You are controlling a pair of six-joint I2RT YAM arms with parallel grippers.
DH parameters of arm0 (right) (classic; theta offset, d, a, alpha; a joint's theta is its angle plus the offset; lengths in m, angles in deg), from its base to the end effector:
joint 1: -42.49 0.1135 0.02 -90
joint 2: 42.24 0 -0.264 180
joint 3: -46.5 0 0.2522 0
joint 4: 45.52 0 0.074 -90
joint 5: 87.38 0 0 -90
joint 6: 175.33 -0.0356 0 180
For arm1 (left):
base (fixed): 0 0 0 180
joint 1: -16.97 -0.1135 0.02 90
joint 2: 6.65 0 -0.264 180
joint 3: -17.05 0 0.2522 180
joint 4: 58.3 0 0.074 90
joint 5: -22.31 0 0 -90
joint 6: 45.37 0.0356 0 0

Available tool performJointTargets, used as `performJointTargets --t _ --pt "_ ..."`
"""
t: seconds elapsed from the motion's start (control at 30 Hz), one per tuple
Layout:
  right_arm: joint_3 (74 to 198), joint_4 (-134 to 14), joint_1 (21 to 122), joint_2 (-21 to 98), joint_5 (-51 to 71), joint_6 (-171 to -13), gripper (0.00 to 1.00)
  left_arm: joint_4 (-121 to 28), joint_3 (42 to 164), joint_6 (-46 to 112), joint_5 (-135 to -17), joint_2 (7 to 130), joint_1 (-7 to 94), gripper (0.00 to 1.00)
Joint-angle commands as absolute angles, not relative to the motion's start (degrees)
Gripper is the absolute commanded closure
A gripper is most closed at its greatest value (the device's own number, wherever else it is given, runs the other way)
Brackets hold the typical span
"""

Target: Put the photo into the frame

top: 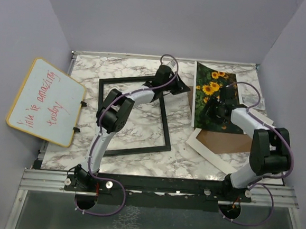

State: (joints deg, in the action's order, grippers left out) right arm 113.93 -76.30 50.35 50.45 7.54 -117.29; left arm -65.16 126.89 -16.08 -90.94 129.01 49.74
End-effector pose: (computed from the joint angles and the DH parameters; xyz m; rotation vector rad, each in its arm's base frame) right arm 0.3182 0.0470 0.1788 0.5070 2.5378 0.3736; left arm 0.4437 -0.3023 0.1535 -0.2124 2.1604 -1.4193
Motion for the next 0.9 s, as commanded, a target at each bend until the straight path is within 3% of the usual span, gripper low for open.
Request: performJointTargets --t 0.0,0.17,0.87 --pt "114.8 -82.4 50.2 44.6 -1.5 -115.7 0.3 -42.5 138.5 0.9 -86.8 120.4 49.8 1.0" --pt "115.7 -83.4 50.0 42.3 -3.3 -114.3 0.29 -32.1 141.9 7.6 -85.8 116.9 49.8 1.0" --pt "113.2 -84.2 49.9 44.5 -10.1 -116.5 0.28 -16.1 152.5 22.6 -79.4 105.4 49.8 1.0"
